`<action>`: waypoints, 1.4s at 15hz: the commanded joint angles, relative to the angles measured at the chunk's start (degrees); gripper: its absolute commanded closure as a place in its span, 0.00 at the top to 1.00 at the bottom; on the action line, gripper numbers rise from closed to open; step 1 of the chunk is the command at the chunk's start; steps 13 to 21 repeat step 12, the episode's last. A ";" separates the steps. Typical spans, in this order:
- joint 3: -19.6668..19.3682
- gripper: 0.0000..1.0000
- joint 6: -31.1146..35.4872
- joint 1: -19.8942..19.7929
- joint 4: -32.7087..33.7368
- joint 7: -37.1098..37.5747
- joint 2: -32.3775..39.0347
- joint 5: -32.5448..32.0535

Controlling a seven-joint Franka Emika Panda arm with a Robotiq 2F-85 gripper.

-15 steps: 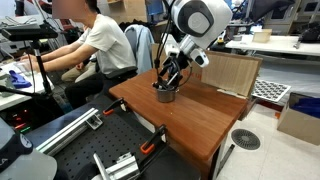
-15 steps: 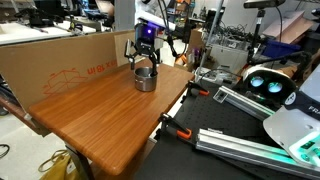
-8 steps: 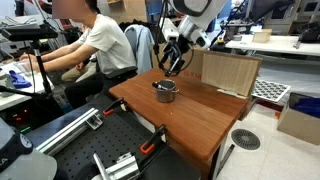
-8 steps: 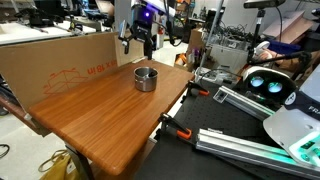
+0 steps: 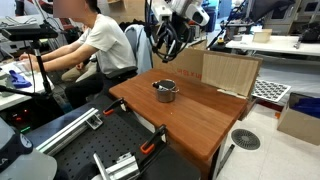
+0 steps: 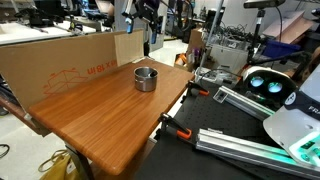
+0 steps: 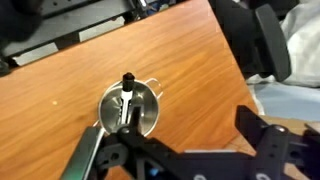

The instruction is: Put the marker in the pot

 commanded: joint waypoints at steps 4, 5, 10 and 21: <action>0.09 1.00 -0.09 -0.11 0.67 0.04 0.72 -0.06; 0.09 1.00 -0.09 -0.11 0.74 0.04 0.72 -0.06; 0.09 1.00 -0.09 -0.11 0.75 0.04 0.72 -0.06; 0.09 1.00 -0.09 -0.11 0.75 0.04 0.72 -0.06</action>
